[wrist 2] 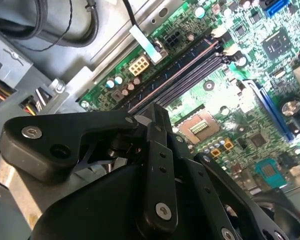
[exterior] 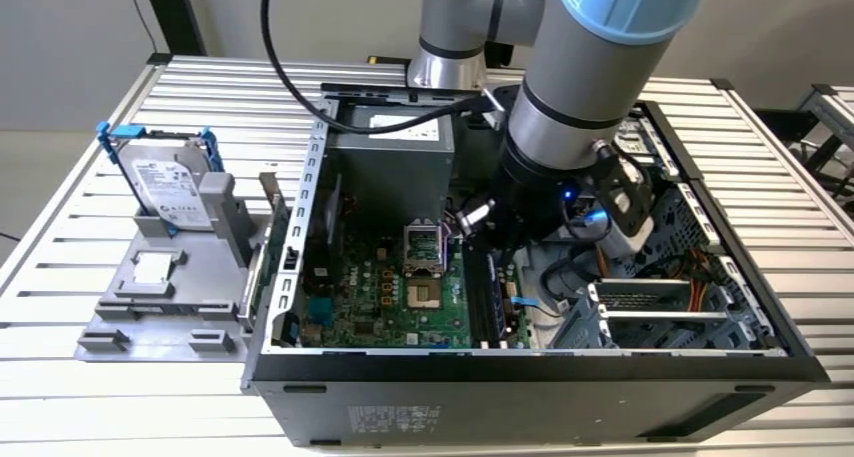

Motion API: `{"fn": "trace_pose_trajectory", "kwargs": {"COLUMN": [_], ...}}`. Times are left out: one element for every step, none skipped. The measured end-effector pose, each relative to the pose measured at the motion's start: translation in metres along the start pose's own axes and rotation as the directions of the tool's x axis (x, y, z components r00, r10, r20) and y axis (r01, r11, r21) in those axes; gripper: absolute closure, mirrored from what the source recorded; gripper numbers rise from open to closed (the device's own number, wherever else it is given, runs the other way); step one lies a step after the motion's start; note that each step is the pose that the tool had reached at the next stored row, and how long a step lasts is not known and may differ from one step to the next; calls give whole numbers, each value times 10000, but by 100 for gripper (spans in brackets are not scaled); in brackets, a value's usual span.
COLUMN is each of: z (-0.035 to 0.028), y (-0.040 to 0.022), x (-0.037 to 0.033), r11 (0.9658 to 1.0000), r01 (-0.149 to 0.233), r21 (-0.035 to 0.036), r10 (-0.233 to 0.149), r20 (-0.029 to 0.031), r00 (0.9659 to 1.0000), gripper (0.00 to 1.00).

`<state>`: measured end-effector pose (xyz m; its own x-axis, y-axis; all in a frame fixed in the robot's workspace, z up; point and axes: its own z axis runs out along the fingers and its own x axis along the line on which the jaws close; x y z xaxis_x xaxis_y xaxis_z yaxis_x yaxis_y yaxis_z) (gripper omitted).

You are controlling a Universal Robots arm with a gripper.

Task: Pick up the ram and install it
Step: 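Press down the ram until it locks into place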

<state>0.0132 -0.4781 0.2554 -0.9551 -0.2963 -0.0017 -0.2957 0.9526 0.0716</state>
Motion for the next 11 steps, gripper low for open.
{"fn": "trace_pose_trajectory", "kwargs": {"z": [0,0,0,0,0,0,0,0,0,1,1], "y": [0,0,0,0,0,0,0,0,0,0,0], "x": [-1,-1,-1,-1,-1,-1,-1,-1,-1,-1,-2], "r11": [9999,9997,9992,9984,9974,9959,9944,9925,9906,9887,9863], "r01": [118,246,397,557,723,899,1058,1220,1368,1502,1652], "r21": [-1,-1,-2,-2,-4,-5,-6,-8,-9,-8,-2], "r10": [-118,-246,-397,-557,-723,-899,-1058,-1220,-1368,-1502,-1652], "r20": [-8,-17,-28,-40,-51,-63,-75,-87,-96,-97,-93], "r00": [9999,9997,9992,9984,9974,9959,9944,9925,9905,9886,9862], "gripper": [100,100,100,100,100,100,100,100,100,100,100]}}
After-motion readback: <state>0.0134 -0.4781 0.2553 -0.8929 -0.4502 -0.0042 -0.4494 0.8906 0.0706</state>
